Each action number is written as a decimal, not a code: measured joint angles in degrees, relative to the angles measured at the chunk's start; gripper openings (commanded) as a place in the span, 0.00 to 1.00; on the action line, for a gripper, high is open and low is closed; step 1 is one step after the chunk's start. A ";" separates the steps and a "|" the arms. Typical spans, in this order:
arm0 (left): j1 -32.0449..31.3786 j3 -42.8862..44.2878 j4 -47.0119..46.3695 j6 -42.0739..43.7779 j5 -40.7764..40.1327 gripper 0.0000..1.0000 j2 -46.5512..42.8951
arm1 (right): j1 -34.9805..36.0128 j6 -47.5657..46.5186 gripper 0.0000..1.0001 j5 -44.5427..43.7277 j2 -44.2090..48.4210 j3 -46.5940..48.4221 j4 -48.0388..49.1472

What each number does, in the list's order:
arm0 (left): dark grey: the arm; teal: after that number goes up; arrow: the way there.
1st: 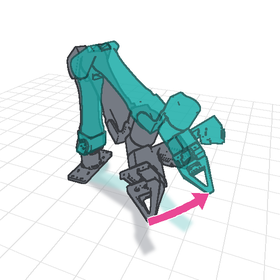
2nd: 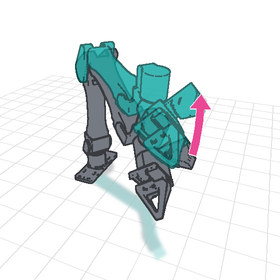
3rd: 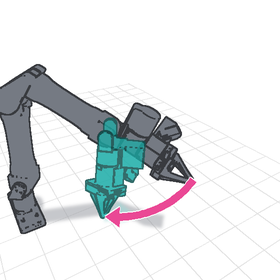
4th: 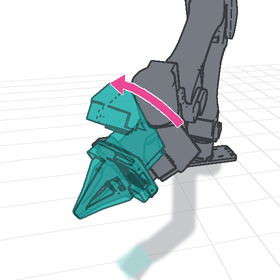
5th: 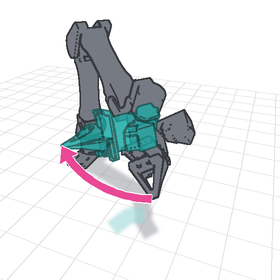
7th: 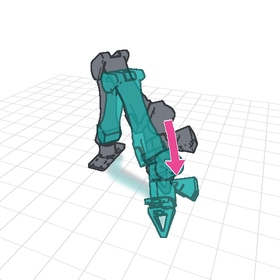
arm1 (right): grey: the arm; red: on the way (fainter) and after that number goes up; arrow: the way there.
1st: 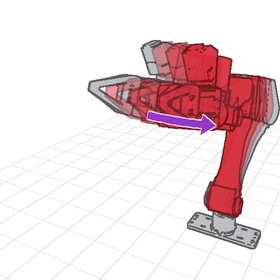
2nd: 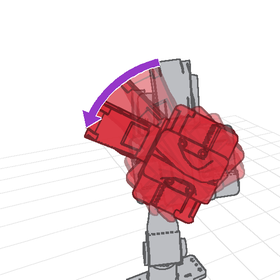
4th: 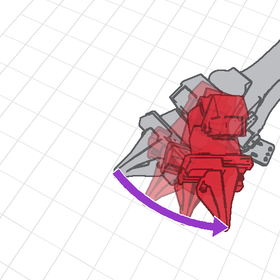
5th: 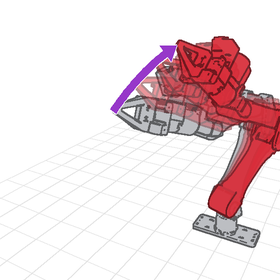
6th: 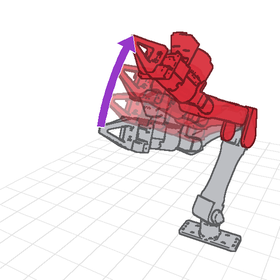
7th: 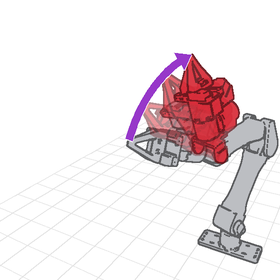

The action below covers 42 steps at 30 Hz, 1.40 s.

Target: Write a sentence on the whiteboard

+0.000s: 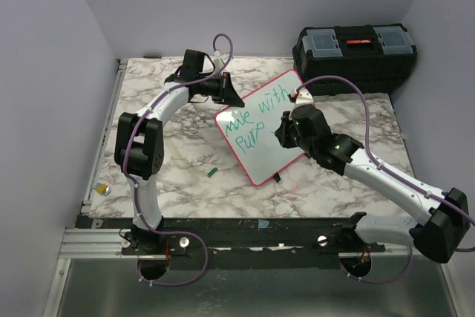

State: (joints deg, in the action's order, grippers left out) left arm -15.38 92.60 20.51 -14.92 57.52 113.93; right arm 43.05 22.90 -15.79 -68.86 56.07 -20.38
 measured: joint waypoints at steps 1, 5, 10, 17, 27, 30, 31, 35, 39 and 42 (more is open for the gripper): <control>0.04 -0.17 -0.31 -0.04 0.00 0.00 -0.02 | 0.00 0.20 0.01 -0.28 0.20 -0.22 0.20; 0.15 -0.48 -0.79 -0.37 0.13 0.00 -0.02 | 0.00 2.36 0.01 -2.05 2.03 -3.06 3.15; 0.15 -0.50 -0.94 -0.37 0.17 0.00 -0.02 | 0.00 4.11 0.01 -4.61 1.14 -4.52 6.58; 0.15 -0.50 -0.98 -0.39 0.20 0.00 -0.02 | 0.00 4.31 0.01 -5.77 -4.09 -4.50 10.05; 0.15 -0.50 -0.98 -0.39 0.20 0.00 -0.02 | 0.00 4.17 0.01 -6.58 -6.80 -4.50 12.98; 0.15 -0.50 -0.98 -0.39 0.20 0.00 -0.02 | 0.00 4.04 0.01 -7.50 -7.48 -4.26 13.40; 0.15 -0.50 -0.98 -0.39 0.20 0.00 -0.02 | 0.00 4.02 0.01 -7.69 -7.89 -3.98 13.46; 0.15 -0.50 -0.98 -0.39 0.22 0.00 -0.02 | 0.00 3.67 0.01 -8.55 -9.53 -3.06 13.86; 0.15 -0.50 -0.98 -0.39 0.20 0.00 -0.02 | 0.00 3.06 0.01 -9.05 -10.58 -2.49 14.64; 0.15 -0.50 -0.98 -0.39 0.20 0.00 -0.02 | 0.00 2.82 0.01 -9.05 -10.95 -2.01 15.02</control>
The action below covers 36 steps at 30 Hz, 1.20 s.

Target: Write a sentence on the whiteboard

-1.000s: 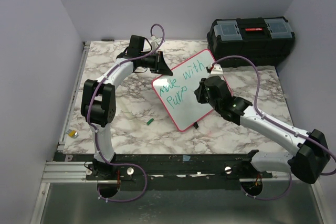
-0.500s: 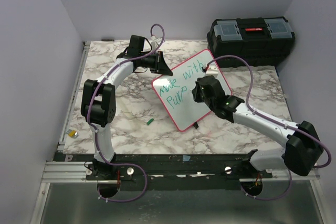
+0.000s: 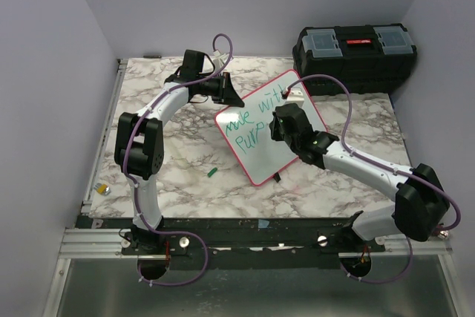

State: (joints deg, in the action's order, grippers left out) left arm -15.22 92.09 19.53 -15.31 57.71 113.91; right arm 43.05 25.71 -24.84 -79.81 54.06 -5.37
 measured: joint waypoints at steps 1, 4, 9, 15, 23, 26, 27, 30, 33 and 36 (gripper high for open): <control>0.00 0.00 0.00 0.02 0.00 0.00 0.00 | 0.00 -0.11 0.01 0.00 -0.09 0.02 0.15; 0.00 0.00 0.02 0.02 0.00 0.00 0.00 | 0.00 -0.26 0.01 0.07 -0.13 0.02 0.24; 0.00 0.00 0.02 0.02 0.00 0.00 0.00 | 0.00 -0.24 0.01 1.03 -0.13 -0.11 0.70; 0.00 0.00 0.02 0.02 0.00 0.00 0.00 | 0.00 -0.13 0.01 3.32 1.05 -1.68 1.51; 0.00 0.00 0.02 0.02 0.00 0.00 0.00 | 0.00 0.39 0.01 5.01 3.02 -3.91 1.05; 0.00 0.00 0.02 0.02 0.02 0.00 0.00 | 0.00 0.39 0.01 4.94 3.21 -4.00 0.50; 0.00 0.00 0.02 0.02 0.00 0.00 0.00 | 0.00 0.39 0.01 4.85 3.21 -4.00 0.24; 0.00 0.00 0.02 0.02 0.00 0.00 0.00 | 0.00 0.37 0.01 4.31 3.32 -4.00 -0.42; 0.00 0.00 0.02 0.02 0.00 0.00 0.00 | 0.00 0.35 0.01 3.37 3.32 -3.98 -0.90; 0.00 0.00 0.02 0.02 0.02 0.00 0.00 | 0.00 0.15 0.01 2.67 3.30 -3.63 -1.62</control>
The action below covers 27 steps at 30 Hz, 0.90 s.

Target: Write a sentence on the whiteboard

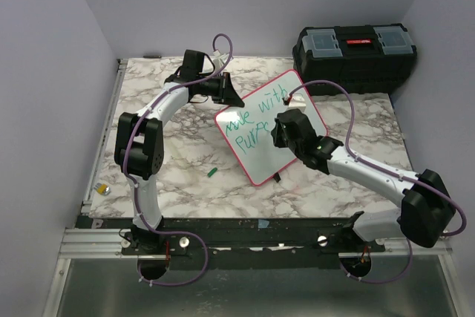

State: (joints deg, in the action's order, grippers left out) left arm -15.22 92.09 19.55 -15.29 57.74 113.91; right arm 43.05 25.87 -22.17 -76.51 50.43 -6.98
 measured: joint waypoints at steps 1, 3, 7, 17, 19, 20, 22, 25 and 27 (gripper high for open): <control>0.00 0.00 0.00 0.00 0.00 0.00 0.00 | 0.00 -0.04 0.01 -0.26 -0.11 0.22 -0.20; 0.00 0.00 0.00 0.00 0.00 0.00 0.00 | 0.00 -0.44 0.01 -0.79 -0.74 1.07 -0.59; 0.00 0.00 0.00 0.00 -0.02 0.00 0.00 | 0.00 -1.25 0.01 -1.55 -2.19 2.84 -0.72; 0.02 0.00 0.00 -0.02 -0.02 0.00 0.00 | 0.00 -3.04 0.01 -2.23 -4.02 5.33 -0.76; 0.02 0.00 0.00 -0.02 -0.02 0.00 0.00 | 0.00 -3.23 0.01 -2.25 -4.31 5.77 -0.74; 0.00 0.00 0.00 -0.02 -0.02 0.00 0.00 | 0.00 -3.30 0.01 -2.25 -4.37 5.88 -0.72; 0.00 0.00 0.00 -0.02 0.00 0.00 0.00 | 0.00 -3.41 0.01 -2.25 -4.39 6.05 -0.74; 0.00 0.00 0.00 0.00 0.00 0.00 0.00 | 0.00 -3.41 0.01 -2.23 -4.28 6.32 -0.68; 0.00 0.00 0.00 0.00 0.00 0.00 0.00 | 0.00 -3.41 0.01 -2.21 -3.74 6.29 -0.66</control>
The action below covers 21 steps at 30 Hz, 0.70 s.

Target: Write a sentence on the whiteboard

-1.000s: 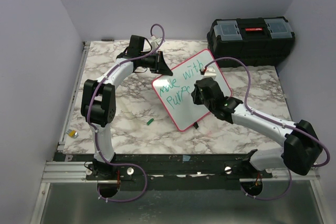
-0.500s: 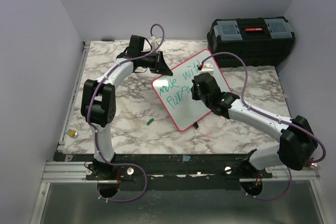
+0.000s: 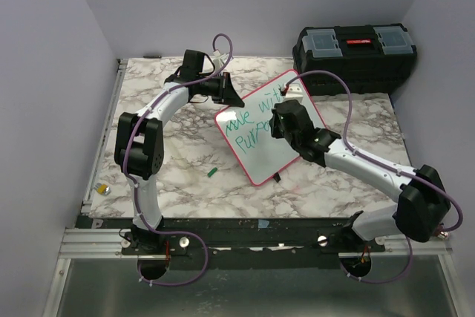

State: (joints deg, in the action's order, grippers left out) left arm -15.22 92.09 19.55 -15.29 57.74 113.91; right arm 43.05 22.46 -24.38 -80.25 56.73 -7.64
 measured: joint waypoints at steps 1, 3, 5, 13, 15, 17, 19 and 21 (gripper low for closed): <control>0.00 0.00 0.00 -0.02 0.00 0.00 0.00 | 0.00 0.00 0.01 0.02 0.55 0.00 0.13; 0.00 0.00 0.00 -0.02 0.00 0.00 0.00 | 0.00 0.00 0.01 0.02 2.29 -0.26 0.81; 0.00 0.00 0.00 -0.02 0.00 0.00 0.00 | 0.00 -0.02 0.01 -0.07 4.72 -1.11 2.01; 0.00 0.00 0.00 -0.02 0.02 0.00 0.00 | -0.02 0.02 0.01 -2.25 8.44 -4.42 5.01; 0.00 0.00 0.00 -0.02 0.02 0.00 0.00 | -0.09 0.04 0.01 -2.45 8.35 -5.14 4.98; 0.00 0.00 -0.02 -0.02 0.02 0.00 0.00 | -0.42 0.09 0.01 -2.47 7.98 -5.46 4.98; 0.00 0.00 -0.02 -0.02 0.02 0.00 0.00 | -0.79 0.22 0.01 -2.45 7.45 -5.49 5.01; 0.00 0.00 -0.02 -0.02 0.02 0.00 0.00 | -1.18 0.28 0.01 -2.45 6.84 -5.49 5.05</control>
State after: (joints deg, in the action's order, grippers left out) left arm -15.22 92.09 19.53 -15.31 57.76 113.91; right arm 41.87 22.74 -26.83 -73.41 51.24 -2.59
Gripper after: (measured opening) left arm 0.082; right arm 0.132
